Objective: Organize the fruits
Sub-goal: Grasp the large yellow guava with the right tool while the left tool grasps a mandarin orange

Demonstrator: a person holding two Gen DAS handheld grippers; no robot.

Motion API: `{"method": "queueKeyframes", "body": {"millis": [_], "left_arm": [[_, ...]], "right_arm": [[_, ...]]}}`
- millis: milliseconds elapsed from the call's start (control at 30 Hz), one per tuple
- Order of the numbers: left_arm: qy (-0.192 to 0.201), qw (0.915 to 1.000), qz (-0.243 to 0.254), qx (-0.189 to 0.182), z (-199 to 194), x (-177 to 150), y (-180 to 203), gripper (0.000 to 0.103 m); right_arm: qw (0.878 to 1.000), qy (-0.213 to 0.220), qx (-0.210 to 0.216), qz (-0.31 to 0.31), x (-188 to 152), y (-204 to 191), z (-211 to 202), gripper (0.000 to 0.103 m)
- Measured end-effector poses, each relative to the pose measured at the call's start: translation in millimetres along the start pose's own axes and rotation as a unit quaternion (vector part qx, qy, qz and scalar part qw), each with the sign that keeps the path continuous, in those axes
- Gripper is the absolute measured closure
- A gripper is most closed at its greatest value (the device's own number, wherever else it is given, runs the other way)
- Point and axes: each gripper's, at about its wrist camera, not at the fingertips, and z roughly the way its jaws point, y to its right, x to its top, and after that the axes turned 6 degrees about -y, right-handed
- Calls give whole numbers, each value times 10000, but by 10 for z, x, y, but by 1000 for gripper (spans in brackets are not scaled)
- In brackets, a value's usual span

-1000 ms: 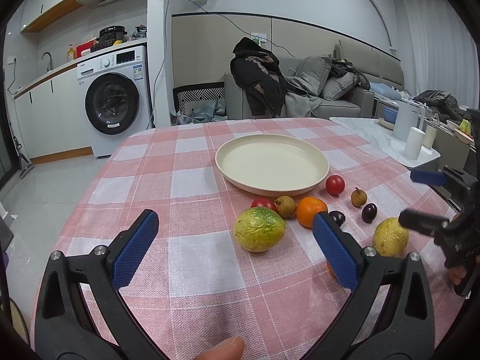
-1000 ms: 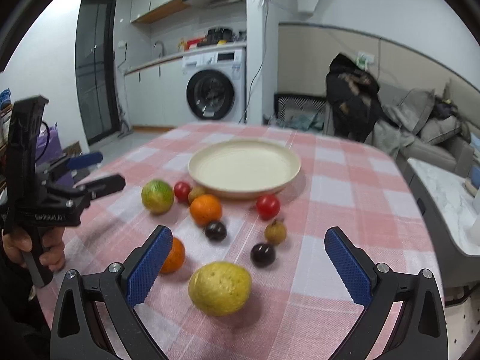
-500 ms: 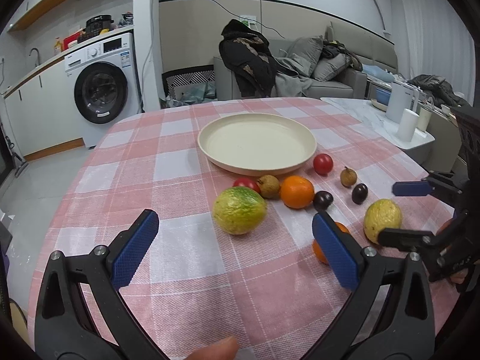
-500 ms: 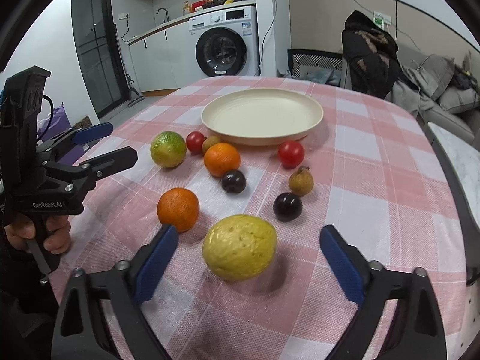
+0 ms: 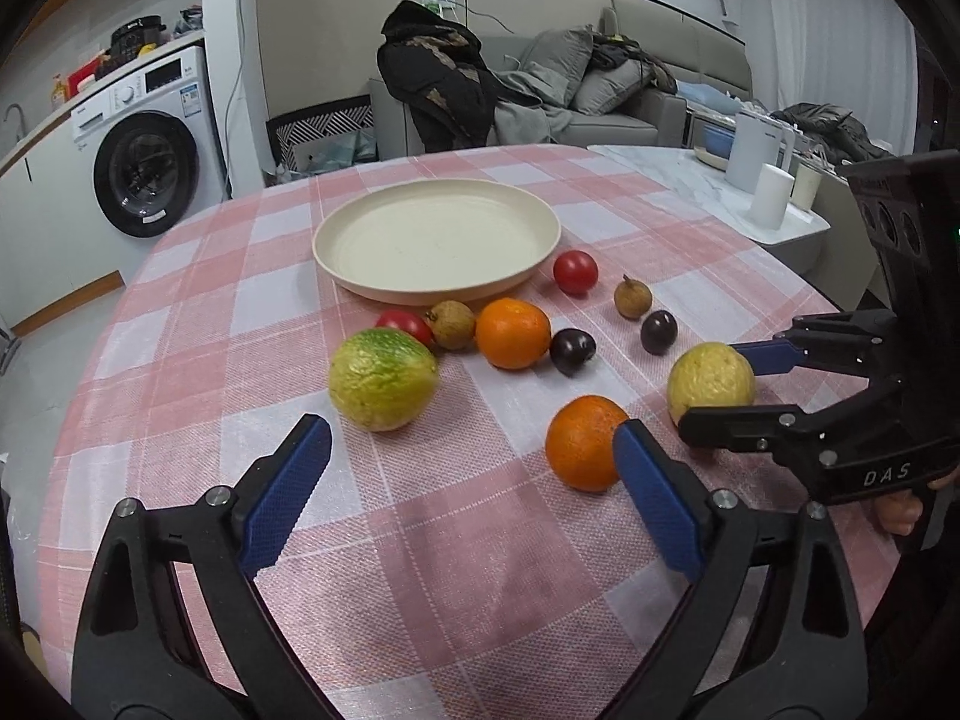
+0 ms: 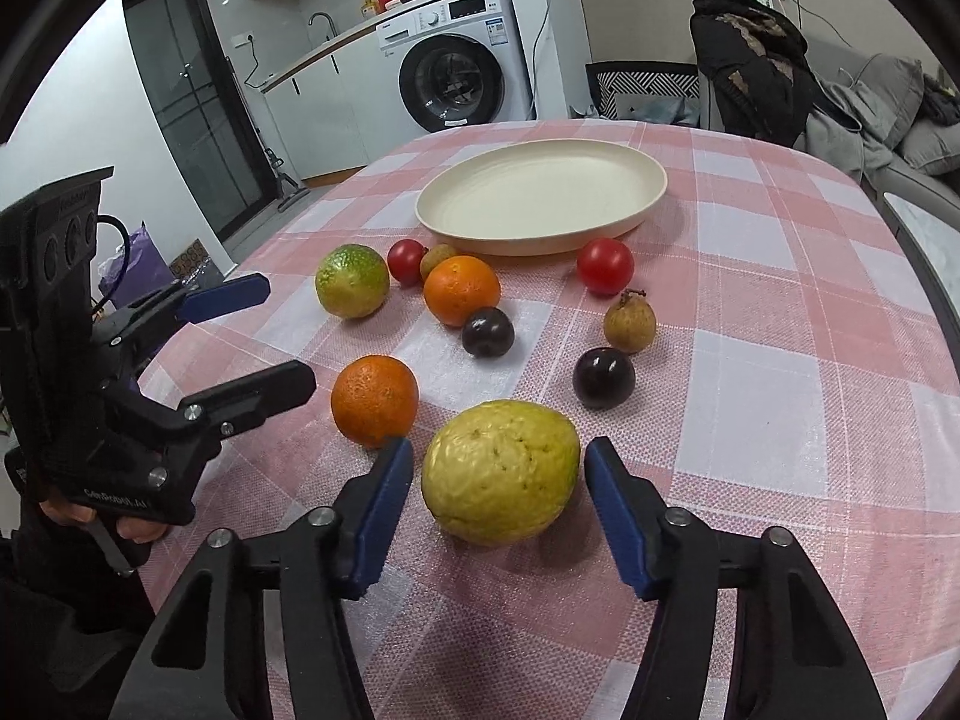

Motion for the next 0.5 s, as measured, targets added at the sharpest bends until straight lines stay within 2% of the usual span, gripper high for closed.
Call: {"method": "queueKeyframes", "body": {"millis": [367, 500], "left_arm": [[-366, 9988, -59, -331, 151, 7, 84, 8], [-457, 9979, 134, -432, 191, 14, 199, 8]], "right_arm": [[9999, -71, 68, 113, -2, 36, 35, 47], [9999, -100, 58, 90, -5, 28, 42, 47]]}}
